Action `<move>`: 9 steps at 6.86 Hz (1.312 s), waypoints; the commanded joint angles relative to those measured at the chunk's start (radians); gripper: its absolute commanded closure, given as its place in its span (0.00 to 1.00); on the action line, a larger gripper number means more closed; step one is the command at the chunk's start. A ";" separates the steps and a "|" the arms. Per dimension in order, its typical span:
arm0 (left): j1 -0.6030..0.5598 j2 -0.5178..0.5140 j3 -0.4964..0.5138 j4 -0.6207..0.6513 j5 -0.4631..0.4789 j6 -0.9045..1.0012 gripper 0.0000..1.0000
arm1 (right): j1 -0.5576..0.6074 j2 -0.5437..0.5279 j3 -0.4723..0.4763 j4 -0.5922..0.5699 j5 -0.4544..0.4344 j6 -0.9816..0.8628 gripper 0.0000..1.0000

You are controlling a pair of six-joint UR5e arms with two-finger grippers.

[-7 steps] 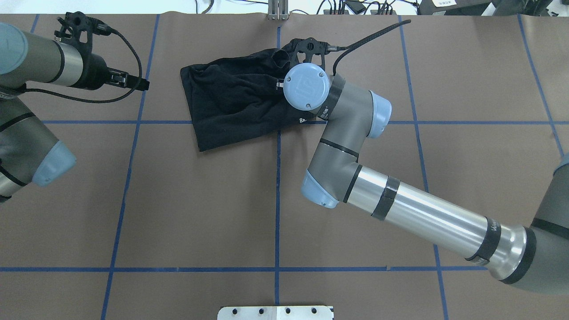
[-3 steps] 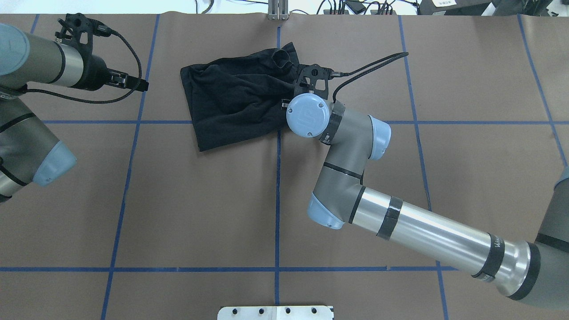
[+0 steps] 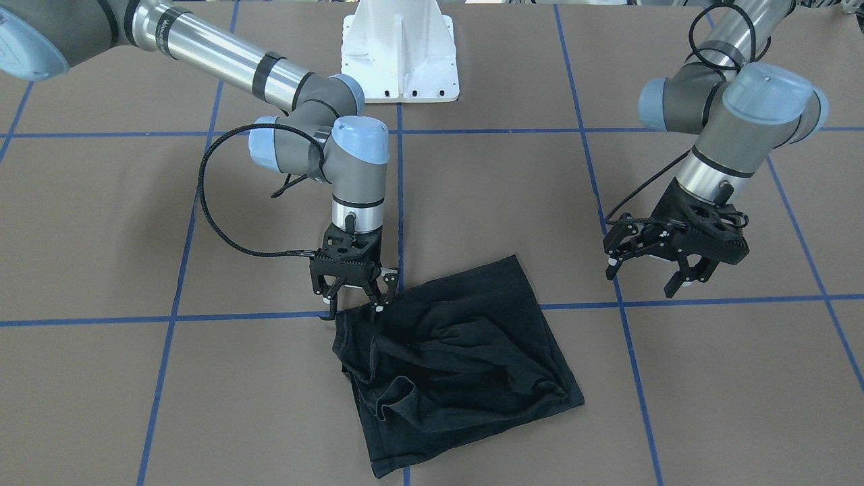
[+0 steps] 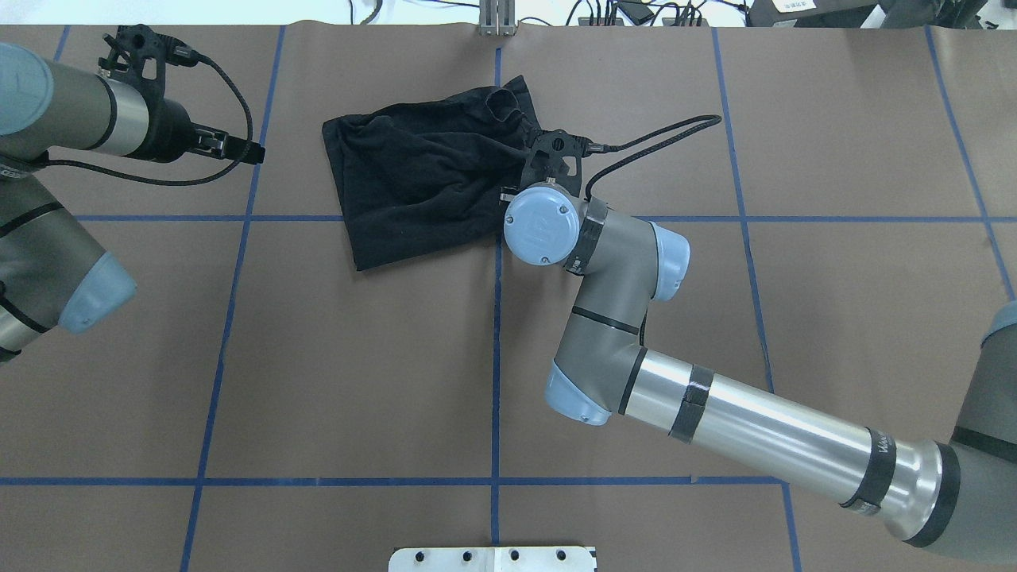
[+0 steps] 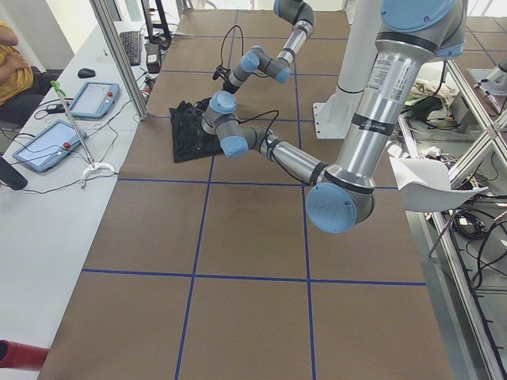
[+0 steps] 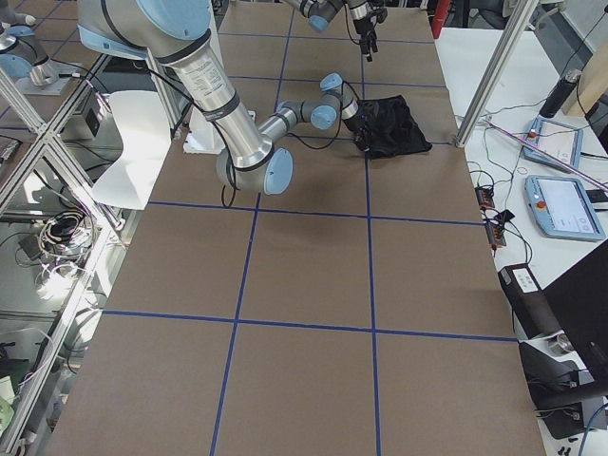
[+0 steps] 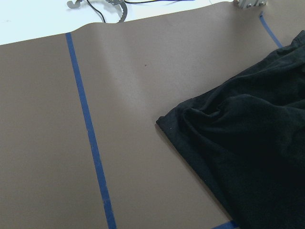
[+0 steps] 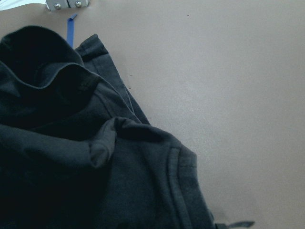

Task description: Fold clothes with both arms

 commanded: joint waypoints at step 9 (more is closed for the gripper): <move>0.000 0.000 -0.003 0.000 0.000 0.000 0.00 | -0.238 -0.436 0.620 -0.074 -0.092 0.022 1.00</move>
